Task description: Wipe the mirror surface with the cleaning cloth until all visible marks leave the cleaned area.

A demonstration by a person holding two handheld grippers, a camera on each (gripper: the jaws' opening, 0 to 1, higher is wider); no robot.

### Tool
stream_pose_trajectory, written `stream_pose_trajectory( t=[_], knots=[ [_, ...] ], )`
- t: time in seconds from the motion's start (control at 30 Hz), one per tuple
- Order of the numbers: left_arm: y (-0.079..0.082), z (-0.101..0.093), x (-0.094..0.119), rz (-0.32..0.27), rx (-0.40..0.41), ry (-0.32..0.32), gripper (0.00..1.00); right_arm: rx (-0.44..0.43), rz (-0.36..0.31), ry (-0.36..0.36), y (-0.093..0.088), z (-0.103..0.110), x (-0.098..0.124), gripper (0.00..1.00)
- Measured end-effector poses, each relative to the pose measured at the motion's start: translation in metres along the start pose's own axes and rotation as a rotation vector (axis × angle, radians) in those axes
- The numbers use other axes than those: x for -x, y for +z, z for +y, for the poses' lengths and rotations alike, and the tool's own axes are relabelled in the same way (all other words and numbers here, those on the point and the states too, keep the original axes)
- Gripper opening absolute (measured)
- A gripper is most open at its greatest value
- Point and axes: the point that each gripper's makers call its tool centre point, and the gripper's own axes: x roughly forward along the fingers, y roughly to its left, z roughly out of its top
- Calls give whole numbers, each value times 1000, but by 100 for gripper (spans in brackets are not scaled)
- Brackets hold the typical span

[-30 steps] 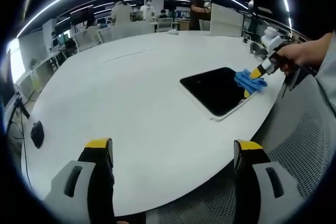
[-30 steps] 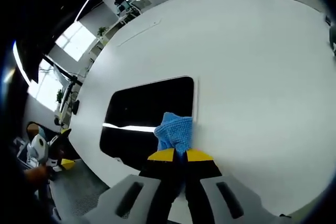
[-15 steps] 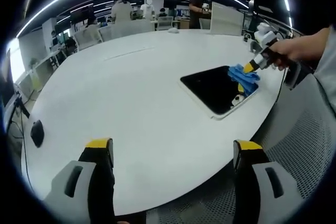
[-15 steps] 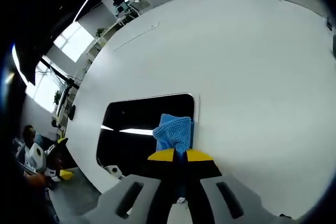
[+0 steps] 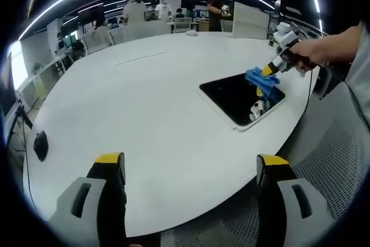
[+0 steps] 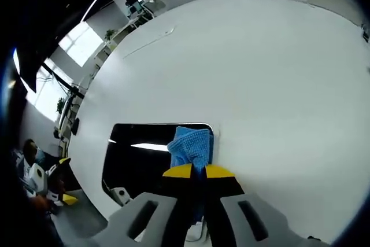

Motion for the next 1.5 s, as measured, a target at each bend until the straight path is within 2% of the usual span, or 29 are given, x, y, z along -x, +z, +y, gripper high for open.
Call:
stream_pose_trajectory(
  t=[0.27, 0.47, 0.73, 0.8, 1.07, 1.13, 1.23, 1.3, 1.37, 1.43, 1.5],
  knots=[
    [-1, 1, 0, 3, -1, 1, 94, 8, -1, -10, 12, -4, -7, 0],
    [-3, 3, -2, 10, -4, 3, 93, 43, -15, -30, 28, -9, -16, 0],
    [2, -3, 1, 4, -3, 2, 93, 26, -20, -24, 27, -9, -15, 0],
    [4, -6, 2, 8, -6, 3, 94, 35, -22, -21, 29, -11, -11, 0],
    [5, -6, 2, 1, 3, -1, 94, 14, -76, 22, 51, -22, 31, 0],
    [5, -7, 2, 2, 3, -7, 95, 9, -76, 20, 54, -31, 43, 0],
    [6, -5, 2, -5, 2, -3, 95, 48, -80, -9, 57, -47, 61, 0],
    [6, -5, 2, -5, 1, -2, 95, 54, -60, -5, 56, -58, 71, 0],
    [6, -4, 2, -7, 0, -1, 95, 51, -60, -46, 56, -74, 79, 0],
    [6, -5, 3, -7, 0, -2, 95, 54, -60, -80, 55, -88, 84, 0],
    [7, -4, 3, -11, 4, 0, 95, 22, -49, -79, 50, -95, 82, 0]
  ],
)
